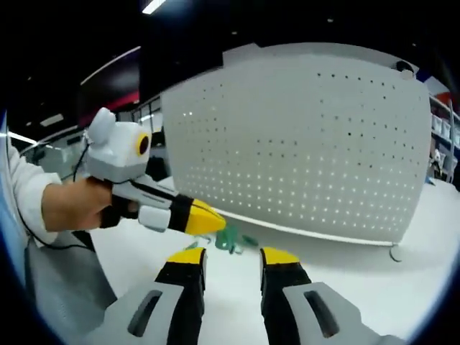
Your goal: Insert the hook assembly into the mounting plate slot until the hook locks in place.
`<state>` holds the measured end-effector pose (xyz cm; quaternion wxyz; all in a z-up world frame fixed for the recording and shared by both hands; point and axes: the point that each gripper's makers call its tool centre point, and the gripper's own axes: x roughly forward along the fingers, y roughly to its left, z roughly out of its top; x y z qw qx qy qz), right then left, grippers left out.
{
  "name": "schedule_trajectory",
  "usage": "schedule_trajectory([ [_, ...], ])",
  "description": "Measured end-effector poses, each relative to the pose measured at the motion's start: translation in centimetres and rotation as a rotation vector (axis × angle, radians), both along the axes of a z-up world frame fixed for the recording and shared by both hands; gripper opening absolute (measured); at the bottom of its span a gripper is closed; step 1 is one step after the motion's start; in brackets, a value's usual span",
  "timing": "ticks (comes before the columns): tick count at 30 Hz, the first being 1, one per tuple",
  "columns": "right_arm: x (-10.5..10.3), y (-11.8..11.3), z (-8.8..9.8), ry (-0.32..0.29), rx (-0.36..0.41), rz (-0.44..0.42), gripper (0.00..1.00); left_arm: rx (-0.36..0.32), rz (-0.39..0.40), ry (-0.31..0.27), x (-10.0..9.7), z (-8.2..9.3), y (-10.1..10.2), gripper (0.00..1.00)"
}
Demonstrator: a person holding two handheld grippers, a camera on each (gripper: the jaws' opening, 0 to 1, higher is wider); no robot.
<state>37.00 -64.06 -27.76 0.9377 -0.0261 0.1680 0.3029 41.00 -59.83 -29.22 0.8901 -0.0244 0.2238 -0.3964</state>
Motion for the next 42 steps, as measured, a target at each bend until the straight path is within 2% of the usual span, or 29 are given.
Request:
schedule_trajectory([
  [4,0.1,0.6,0.9,-0.023,0.001,0.011,0.21,-0.062,0.004,0.005,-0.6,1.0,0.0,0.01],
  [16,-0.1,1.8,1.7,-0.050,-0.016,0.043,0.11,-0.155,0.002,0.000,-2.2,3.4,-0.3,0.01],
  [20,-0.2,2.0,1.9,-0.058,-0.014,0.050,0.07,-0.172,-0.007,0.008,-2.5,3.6,-0.5,0.01],
  [42,-0.1,2.3,1.6,-0.052,-0.020,0.051,0.02,-0.244,-0.018,0.062,-3.3,4.0,-0.9,0.01],
])
